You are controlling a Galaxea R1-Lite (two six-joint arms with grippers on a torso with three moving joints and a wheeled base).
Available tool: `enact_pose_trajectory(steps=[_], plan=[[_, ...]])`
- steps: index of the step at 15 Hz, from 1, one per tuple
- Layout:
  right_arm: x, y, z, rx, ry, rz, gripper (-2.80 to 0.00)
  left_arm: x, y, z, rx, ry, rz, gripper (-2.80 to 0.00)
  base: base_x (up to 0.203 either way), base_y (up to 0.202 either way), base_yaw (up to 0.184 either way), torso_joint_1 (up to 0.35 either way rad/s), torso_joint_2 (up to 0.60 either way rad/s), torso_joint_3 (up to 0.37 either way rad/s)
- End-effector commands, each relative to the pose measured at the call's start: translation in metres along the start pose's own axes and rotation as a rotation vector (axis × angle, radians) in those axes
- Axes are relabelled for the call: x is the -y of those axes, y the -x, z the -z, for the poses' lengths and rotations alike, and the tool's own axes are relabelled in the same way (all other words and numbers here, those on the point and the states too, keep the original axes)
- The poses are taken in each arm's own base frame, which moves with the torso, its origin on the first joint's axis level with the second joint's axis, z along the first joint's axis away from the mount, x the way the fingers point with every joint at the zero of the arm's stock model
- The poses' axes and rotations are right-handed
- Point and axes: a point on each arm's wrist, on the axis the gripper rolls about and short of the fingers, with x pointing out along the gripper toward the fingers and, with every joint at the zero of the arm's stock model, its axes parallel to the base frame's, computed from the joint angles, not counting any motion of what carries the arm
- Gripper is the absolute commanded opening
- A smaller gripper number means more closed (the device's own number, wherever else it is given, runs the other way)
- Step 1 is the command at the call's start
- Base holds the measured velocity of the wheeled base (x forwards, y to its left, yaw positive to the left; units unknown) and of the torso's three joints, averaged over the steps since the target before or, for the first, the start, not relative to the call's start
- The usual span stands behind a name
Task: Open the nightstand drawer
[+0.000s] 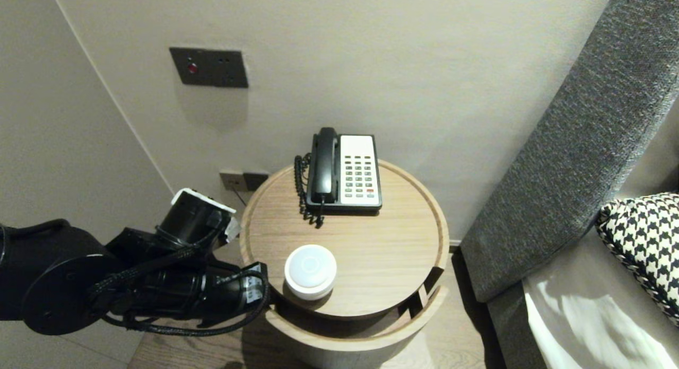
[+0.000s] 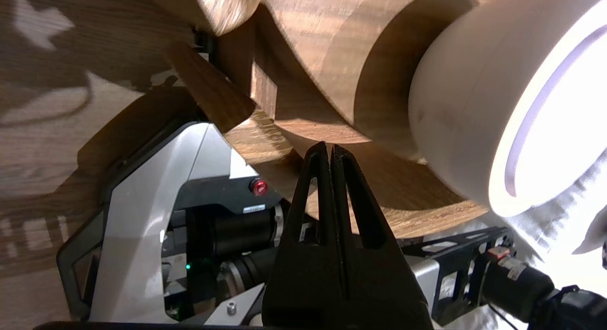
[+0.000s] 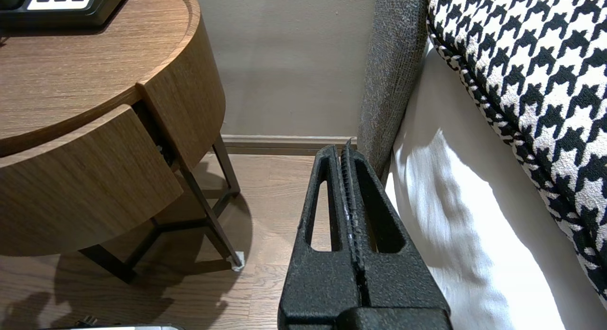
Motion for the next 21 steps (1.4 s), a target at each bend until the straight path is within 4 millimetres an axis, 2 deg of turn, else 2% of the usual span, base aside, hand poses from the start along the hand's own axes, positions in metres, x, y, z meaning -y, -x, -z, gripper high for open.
enact_pose_trajectory(steps=[1, 8, 13, 21], plan=[[0.0, -0.002, 0.011, -0.039, 0.001, 0.001, -2.8, -0.001, 0.009, 0.004, 0.008, -0.001, 0.013, -2.8, 0.0, 0.0, 0.0, 0.0, 0.0, 0.0], [0.0, -0.002, 0.011, -0.039, 0.0, 0.001, -2.8, -0.008, 0.025, 0.028, -0.019, -0.002, 0.03, -2.8, 0.0, 0.0, 0.0, 0.0, 0.0, 0.0], [0.0, -0.002, 0.011, -0.04, 0.0, 0.001, -2.8, -0.001, 0.038, 0.023, 0.044, -0.014, 0.086, -2.8, 0.0, 0.0, 0.0, 0.0, 0.0, 0.0], [0.0, -0.002, 0.011, -0.039, 0.0, 0.001, -2.8, -0.003, 0.013, 0.019, 0.035, -0.007, 0.052, -2.8, 0.0, 0.0, 0.0, 0.0, 0.0, 0.0]])
